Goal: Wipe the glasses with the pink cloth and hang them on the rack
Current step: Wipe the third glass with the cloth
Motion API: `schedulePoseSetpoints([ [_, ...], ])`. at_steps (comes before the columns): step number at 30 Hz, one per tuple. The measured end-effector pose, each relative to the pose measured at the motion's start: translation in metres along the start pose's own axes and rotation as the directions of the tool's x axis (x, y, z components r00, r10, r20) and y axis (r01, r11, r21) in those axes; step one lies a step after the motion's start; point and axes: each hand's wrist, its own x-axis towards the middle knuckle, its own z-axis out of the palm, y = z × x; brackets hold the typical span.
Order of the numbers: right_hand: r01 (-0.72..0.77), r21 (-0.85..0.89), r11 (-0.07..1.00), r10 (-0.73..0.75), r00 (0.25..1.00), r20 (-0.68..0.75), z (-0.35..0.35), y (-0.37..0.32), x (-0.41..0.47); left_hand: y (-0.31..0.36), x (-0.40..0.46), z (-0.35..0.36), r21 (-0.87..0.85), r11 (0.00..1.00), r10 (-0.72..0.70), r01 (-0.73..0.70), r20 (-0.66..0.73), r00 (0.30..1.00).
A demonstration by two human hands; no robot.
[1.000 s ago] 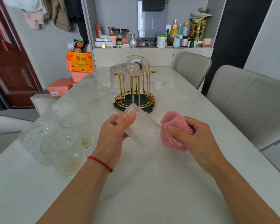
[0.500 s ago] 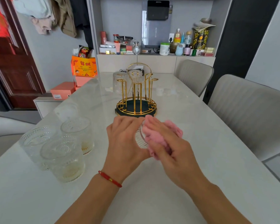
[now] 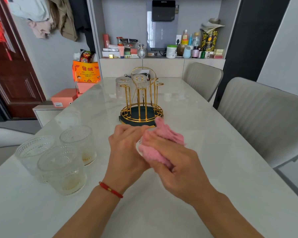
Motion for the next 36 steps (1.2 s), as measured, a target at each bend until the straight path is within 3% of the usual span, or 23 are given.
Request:
schedulePoseSetpoints([
  [2, -0.013, 0.033, 0.999, 0.012, 0.999, 0.040, -0.010, 0.004, -0.009, 0.003, -0.001, -0.005, -0.017, 0.999, -0.032, 0.031, -0.040, 0.999],
  [4, -0.153, 0.117, 0.981, 0.160, 0.986, -0.048, -0.023, 0.008, -0.012, 0.007, 0.000, -0.011, -0.052, 0.993, -0.109, 0.107, -0.047, 0.993],
  [5, -0.254, 0.202, 0.946, 0.280, 0.953, -0.113, -0.030, 0.011, -0.011, 0.006, 0.000, -0.013, -0.068, 0.987, -0.149, 0.146, -0.046, 0.988],
  [8, -0.479, 0.446, 0.756, 0.613, 0.757, -0.226, -0.040, 0.025, -0.005, 0.006, 0.002, -0.017, -0.116, 0.976, -0.190, 0.186, -0.032, 0.981],
  [12, -0.577, 0.638, 0.510, 0.805, 0.582, -0.117, -0.038, 0.039, -0.006, 0.012, 0.003, -0.020, -0.136, 0.977, -0.168, 0.163, -0.029, 0.985],
  [15, -0.591, 0.701, 0.399, 0.847, 0.531, -0.034, -0.035, 0.043, -0.006, 0.018, 0.004, -0.022, -0.109, 0.991, -0.087, 0.083, -0.034, 0.996],
  [17, -0.605, 0.708, 0.364, 0.859, 0.512, -0.005, -0.035, 0.044, -0.007, 0.023, 0.005, -0.023, -0.245, 0.954, -0.190, 0.173, -0.048, 0.981],
  [19, -0.613, 0.715, 0.337, 0.876, 0.483, 0.001, -0.035, 0.047, -0.008, 0.028, 0.010, -0.023, -0.553, 0.747, -0.441, 0.368, 0.002, 0.897],
  [21, -0.618, 0.723, 0.309, 0.895, 0.446, -0.002, -0.036, 0.050, -0.009, 0.024, 0.016, -0.024, -0.788, 0.324, -0.658, 0.524, 0.211, 0.723],
  [23, -0.631, 0.721, 0.287, 0.909, 0.417, 0.003, -0.036, 0.053, -0.010, 0.017, 0.019, -0.023, -0.819, -0.186, -0.682, 0.543, 0.506, 0.529],
  [24, -0.642, 0.712, 0.284, 0.912, 0.410, 0.006, -0.035, 0.055, -0.011, 0.015, 0.019, -0.023, -0.765, -0.386, -0.636, 0.516, 0.626, 0.452],
  [25, -0.653, 0.703, 0.282, 0.913, 0.407, 0.011, -0.035, 0.056, -0.013, 0.015, 0.019, -0.023, -0.705, -0.525, -0.582, 0.477, 0.706, 0.403],
  [26, -0.661, 0.696, 0.281, 0.914, 0.406, 0.017, -0.033, 0.057, -0.012, 0.016, 0.019, -0.022, -0.663, -0.605, -0.542, 0.440, 0.748, 0.383],
  [28, -0.676, 0.683, 0.278, 0.915, 0.402, 0.026, -0.031, 0.058, -0.013, 0.018, 0.019, -0.019, -0.620, -0.675, -0.494, 0.401, 0.783, 0.380],
  [33, -0.677, 0.684, 0.272, 0.903, 0.426, 0.062, -0.030, 0.058, -0.013, 0.011, 0.016, -0.012, -0.570, -0.710, -0.433, 0.414, 0.816, 0.383],
  [36, -0.698, 0.659, 0.279, 0.902, 0.426, 0.070, -0.028, 0.060, -0.014, 0.012, 0.018, -0.012, -0.593, -0.640, -0.441, 0.488, 0.804, 0.399],
])
